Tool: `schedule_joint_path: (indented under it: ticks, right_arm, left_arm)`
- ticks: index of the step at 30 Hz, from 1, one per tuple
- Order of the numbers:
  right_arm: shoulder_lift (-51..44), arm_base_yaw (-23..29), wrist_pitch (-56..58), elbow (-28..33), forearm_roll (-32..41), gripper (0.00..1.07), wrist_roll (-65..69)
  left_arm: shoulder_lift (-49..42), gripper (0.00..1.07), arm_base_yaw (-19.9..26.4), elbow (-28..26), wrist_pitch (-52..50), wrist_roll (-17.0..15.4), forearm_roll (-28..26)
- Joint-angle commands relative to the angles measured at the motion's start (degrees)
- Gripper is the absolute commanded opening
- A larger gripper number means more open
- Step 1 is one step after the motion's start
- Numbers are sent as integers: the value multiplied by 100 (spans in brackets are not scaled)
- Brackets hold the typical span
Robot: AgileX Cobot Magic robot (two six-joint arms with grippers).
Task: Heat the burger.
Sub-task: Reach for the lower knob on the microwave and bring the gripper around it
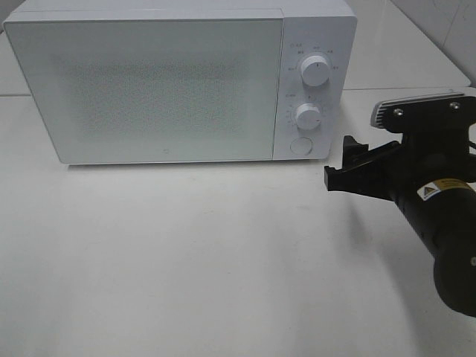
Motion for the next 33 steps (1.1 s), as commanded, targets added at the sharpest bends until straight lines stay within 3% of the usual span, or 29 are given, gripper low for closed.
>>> schedule_joint_path:
  ticks: [1, 23, 33]
  right_arm:
    - [235, 23, -1106, -286, -17, 77, -86]
    - [1513, -23, -1060, -1742, -264, 79, 521]
    - [2005, -464, -773, -2372, -550, 76, 745]
  left_arm:
    - [-103, 100, -34, 11, -57, -29, 6]
    - [-103, 100, -34, 11, -57, -29, 6]
    - [-103, 100, -34, 11, -57, -29, 6]
